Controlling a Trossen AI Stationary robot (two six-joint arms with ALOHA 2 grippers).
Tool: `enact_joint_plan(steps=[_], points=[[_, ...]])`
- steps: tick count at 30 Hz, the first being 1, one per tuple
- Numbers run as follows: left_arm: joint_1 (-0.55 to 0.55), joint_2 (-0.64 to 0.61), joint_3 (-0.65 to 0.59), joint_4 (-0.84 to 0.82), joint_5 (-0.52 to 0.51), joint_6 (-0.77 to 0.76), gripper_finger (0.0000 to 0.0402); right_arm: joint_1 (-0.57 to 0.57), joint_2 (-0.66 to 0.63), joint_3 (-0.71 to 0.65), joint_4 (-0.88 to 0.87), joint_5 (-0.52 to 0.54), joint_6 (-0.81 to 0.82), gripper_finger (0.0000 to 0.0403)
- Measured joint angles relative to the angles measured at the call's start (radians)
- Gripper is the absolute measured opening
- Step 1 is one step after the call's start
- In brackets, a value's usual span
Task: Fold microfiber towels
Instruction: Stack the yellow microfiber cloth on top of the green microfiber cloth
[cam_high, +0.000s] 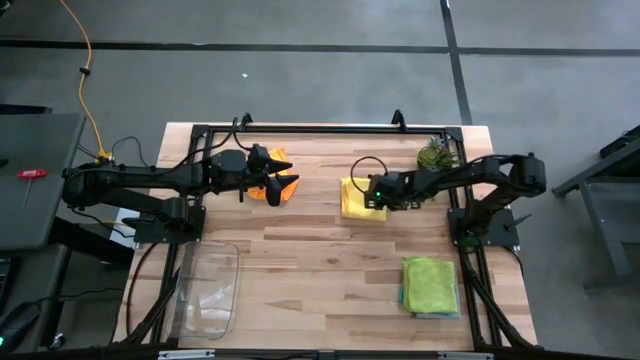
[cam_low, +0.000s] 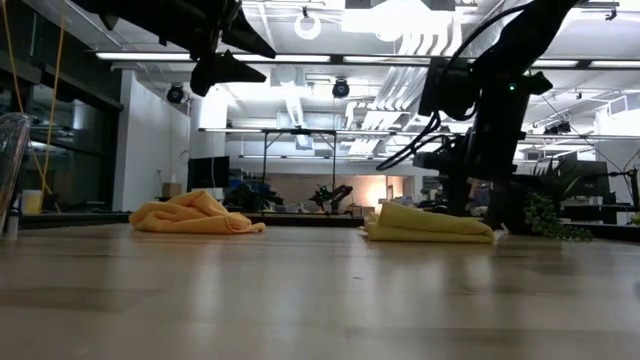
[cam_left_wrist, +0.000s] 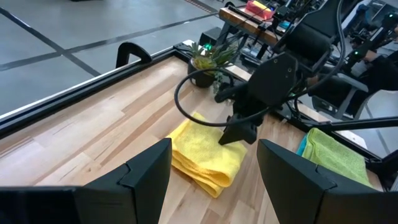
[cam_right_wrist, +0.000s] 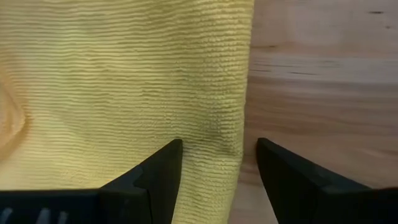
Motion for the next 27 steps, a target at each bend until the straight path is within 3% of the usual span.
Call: enact_joint_plan(steps=[5,8,15,22,27], points=[[0.0,0.0,0.0,-0.001,0.0,0.0,0.0227,0.019,0.013,0.0,0.02,0.016,0.033,0.0196],[0.0,0.0,0.0,-0.001,0.0,0.0,0.0227,0.027,0.013,0.0,0.014,0.031,0.041,0.017],[0.0,0.0,0.0,-0.001,0.0,0.014,0.0227,0.046,0.011,0.002,0.005,0.039,0.013,0.0018],[0.0,0.0,0.0,-0.015,0.001,0.016,0.0227,0.129,-0.097,0.03,-0.013,-0.131,-0.063,0.0004],[0.0,0.0,0.0,-0.029,0.001,0.016,0.0227,0.287,-0.197,0.034,-0.085,-0.18,0.066,0.0002]])
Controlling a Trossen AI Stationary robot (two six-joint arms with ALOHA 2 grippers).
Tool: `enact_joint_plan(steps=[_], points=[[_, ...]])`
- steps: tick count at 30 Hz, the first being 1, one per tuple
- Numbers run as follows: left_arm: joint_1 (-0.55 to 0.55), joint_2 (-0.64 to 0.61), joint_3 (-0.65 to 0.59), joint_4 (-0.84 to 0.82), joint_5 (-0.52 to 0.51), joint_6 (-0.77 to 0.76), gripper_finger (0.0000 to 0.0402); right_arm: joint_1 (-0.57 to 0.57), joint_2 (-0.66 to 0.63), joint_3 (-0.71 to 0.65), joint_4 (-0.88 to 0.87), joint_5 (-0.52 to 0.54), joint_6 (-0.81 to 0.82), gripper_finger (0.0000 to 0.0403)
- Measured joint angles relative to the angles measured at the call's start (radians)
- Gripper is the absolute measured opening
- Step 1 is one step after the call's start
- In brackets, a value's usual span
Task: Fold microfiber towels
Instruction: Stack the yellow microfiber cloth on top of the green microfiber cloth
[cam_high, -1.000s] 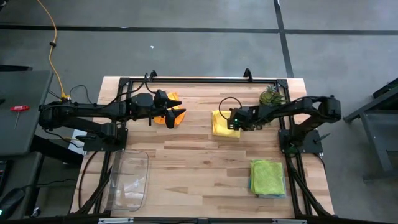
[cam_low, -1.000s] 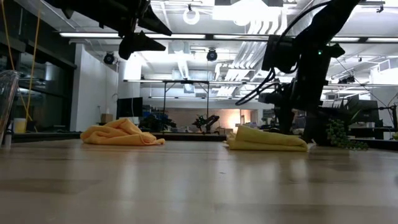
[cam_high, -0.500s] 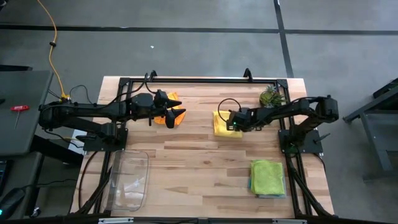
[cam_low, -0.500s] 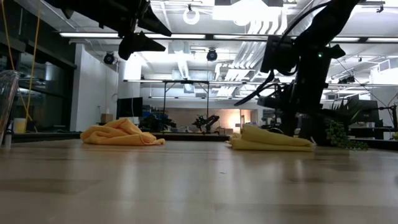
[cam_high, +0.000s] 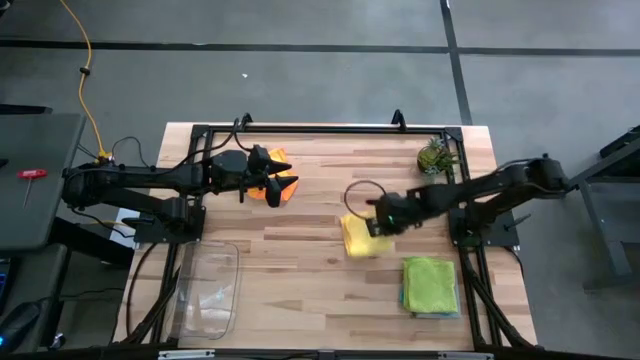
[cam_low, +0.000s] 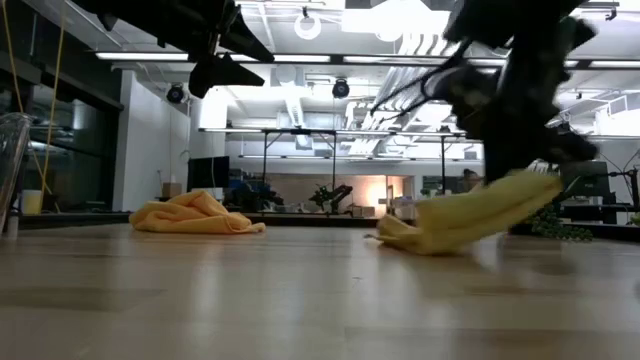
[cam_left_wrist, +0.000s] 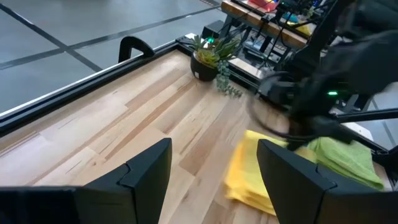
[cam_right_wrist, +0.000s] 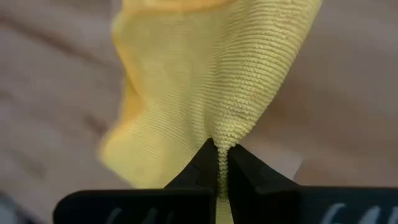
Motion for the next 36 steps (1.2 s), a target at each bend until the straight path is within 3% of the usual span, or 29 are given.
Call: enact_joint_plan(steps=[10,13,21,25,33,36], points=[[0.001,0.0,0.0,-0.005,0.0,0.004,0.0227,0.367,-0.052,0.011,-0.058,0.007,0.406,0.0001],[0.002,0.0,0.0,-0.005,-0.001,0.004,0.0227,0.446,-0.052,0.063,-0.121,0.053,0.489,0.0001],[0.002,0.0,0.0,-0.005,-0.001,0.004,0.0227,0.591,-0.053,0.256,-0.439,0.121,0.549,0.0],[0.002,0.0,0.0,-0.006,-0.001,0.004,0.0227,0.654,-0.053,0.318,-0.487,0.114,0.569,0.0],[0.002,0.0,0.0,-0.009,-0.001,0.004,0.0227,0.786,-0.053,0.331,-0.605,0.145,0.848,0.0],[0.002,0.0,0.0,-0.01,-0.001,0.004,0.0227,0.81,-0.051,0.308,-0.624,0.114,0.88,0.0]])
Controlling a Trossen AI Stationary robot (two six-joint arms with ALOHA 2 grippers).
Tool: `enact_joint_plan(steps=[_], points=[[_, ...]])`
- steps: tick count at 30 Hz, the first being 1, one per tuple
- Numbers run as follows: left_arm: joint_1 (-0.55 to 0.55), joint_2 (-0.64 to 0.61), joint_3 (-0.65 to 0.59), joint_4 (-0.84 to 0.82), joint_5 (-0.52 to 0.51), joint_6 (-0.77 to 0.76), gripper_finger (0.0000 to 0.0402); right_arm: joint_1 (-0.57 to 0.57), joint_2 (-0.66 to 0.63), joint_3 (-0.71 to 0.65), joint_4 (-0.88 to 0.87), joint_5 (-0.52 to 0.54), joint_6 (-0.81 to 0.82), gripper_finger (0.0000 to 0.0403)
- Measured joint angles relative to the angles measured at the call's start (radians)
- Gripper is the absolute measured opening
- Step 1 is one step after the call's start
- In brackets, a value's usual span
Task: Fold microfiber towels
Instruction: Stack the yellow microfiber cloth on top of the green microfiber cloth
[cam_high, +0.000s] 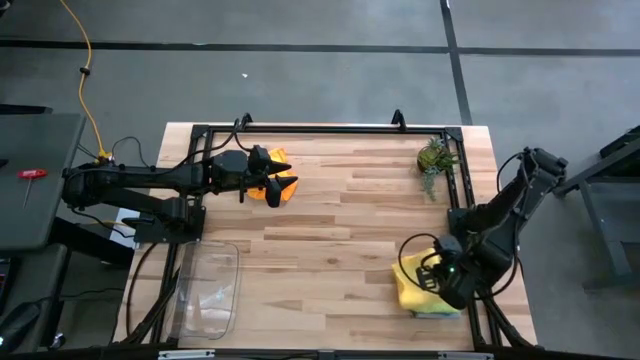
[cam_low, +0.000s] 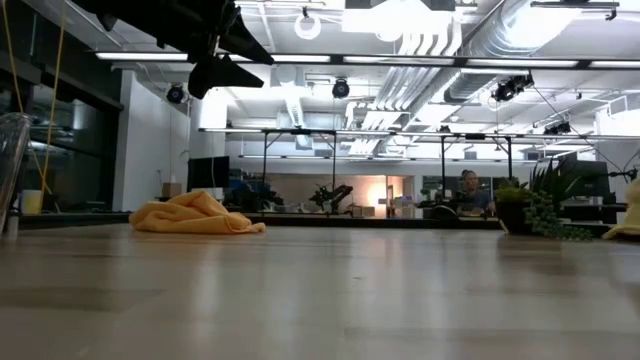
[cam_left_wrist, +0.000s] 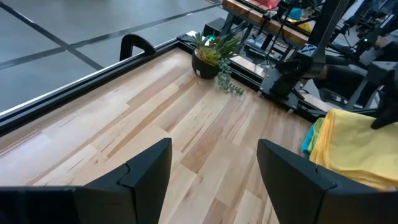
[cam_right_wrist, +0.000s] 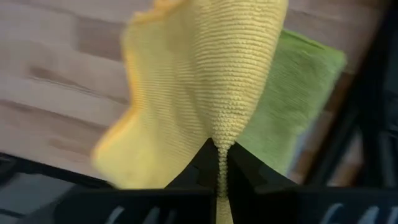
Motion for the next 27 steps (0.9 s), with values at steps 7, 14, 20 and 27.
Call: enact_joint_plan(steps=[7,14,20,27], points=[[0.0,0.0,0.0,0.0,0.0,0.0,0.0227,0.001,0.0,-0.088,0.005,-0.19,0.032,0.0],[0.0,0.0,0.0,0.0,-0.001,0.0,0.0227,0.0,0.001,-0.201,0.193,-0.249,0.045,0.0],[0.0,0.0,0.0,-0.001,-0.003,0.0,0.0227,-0.022,0.001,-0.253,0.225,-0.27,0.052,0.0],[0.0,0.0,0.0,-0.001,-0.003,0.0,0.0227,-0.035,0.001,-0.253,0.235,-0.271,0.05,0.0014]])
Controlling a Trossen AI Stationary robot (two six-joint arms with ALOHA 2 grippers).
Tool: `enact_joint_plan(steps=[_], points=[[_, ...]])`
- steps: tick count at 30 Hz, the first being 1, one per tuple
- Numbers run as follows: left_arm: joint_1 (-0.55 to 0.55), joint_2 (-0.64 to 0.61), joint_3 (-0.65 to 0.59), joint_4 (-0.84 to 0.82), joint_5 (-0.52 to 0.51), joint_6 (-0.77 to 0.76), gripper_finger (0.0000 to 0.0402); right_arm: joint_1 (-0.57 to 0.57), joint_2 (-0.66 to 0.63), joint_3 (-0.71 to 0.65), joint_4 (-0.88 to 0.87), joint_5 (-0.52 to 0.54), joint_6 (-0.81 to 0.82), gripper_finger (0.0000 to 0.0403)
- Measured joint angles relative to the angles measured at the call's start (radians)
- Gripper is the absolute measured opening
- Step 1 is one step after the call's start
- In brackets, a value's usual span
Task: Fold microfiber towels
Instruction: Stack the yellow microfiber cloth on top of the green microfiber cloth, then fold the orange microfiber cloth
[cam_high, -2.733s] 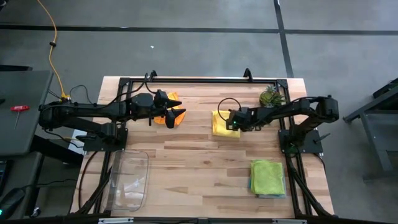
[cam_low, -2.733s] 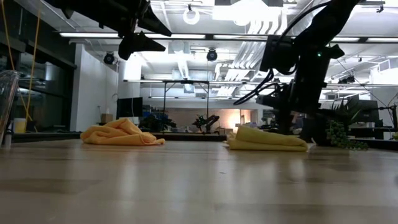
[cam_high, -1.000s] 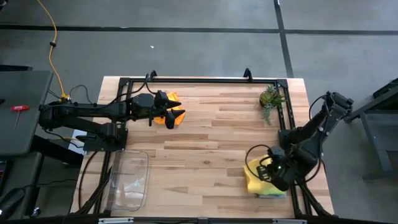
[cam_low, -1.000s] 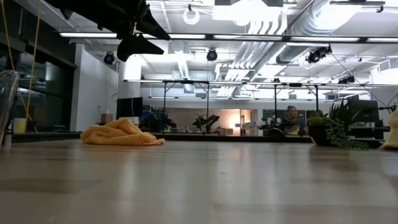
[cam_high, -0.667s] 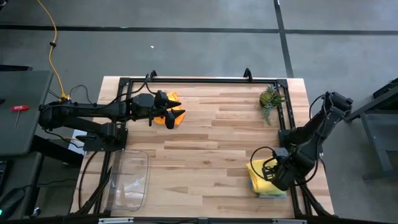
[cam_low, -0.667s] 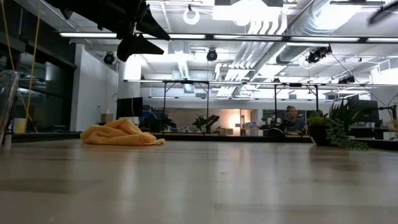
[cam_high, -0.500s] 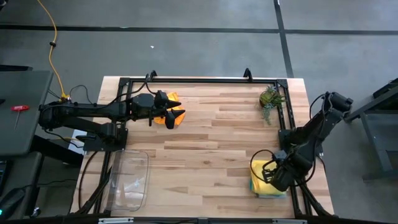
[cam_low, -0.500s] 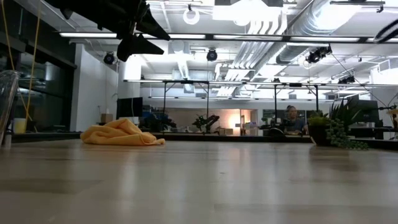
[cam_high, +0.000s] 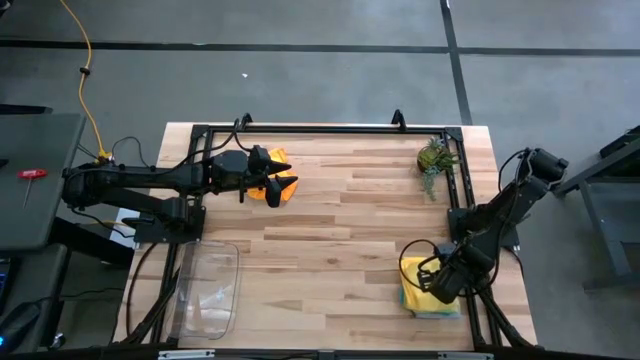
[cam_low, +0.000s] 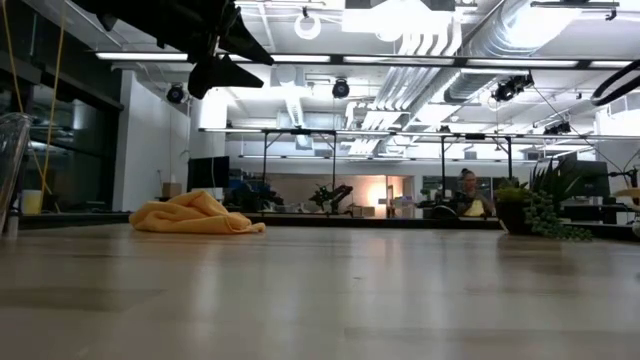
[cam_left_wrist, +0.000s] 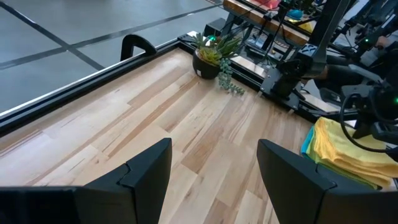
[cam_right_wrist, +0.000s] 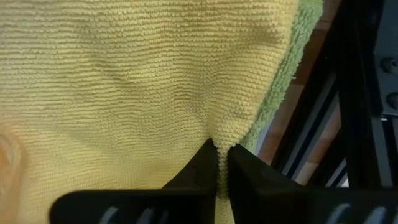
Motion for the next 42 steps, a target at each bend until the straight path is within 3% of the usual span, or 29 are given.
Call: enact_joint_plan(steps=[9,14,17,21,24,28,34,37,42], points=[[0.0,0.0,0.0,0.0,0.0,0.0,0.0227,0.009,0.0,0.012,-0.026,-0.048,-0.047,0.016],[0.0,0.0,0.0,0.0,0.0,0.0,0.0227,0.009,-0.011,0.111,-0.24,-0.034,-0.161,0.022],[0.0,0.0,0.0,0.0,0.0,0.0,0.0227,0.005,-0.028,0.187,-0.385,0.035,-0.219,0.0237],[0.0,0.0,0.0,0.0,0.001,0.0,0.0227,-0.047,-0.083,0.228,-0.35,0.226,-0.308,0.0241],[-0.001,0.0,0.0,0.0,0.007,-0.003,0.0227,-0.126,-0.116,0.197,-0.233,0.331,-0.403,0.0238],[-0.005,0.0,0.0,-0.002,0.037,-0.029,0.0227,-0.257,-0.119,0.088,0.021,0.367,-0.614,0.0232],[-0.022,0.0,0.0,-0.005,0.068,-0.037,0.0227,-0.479,-0.081,-0.151,0.726,0.387,-0.949,0.0228],[-0.031,0.0,0.0,-0.006,0.068,-0.037,0.0227,-0.602,-0.042,-0.218,0.989,0.406,-1.088,0.0227],[-0.034,0.0,0.024,-0.003,0.112,-0.036,0.0227,-0.79,0.017,-0.179,1.142,0.385,-1.326,0.0227]])
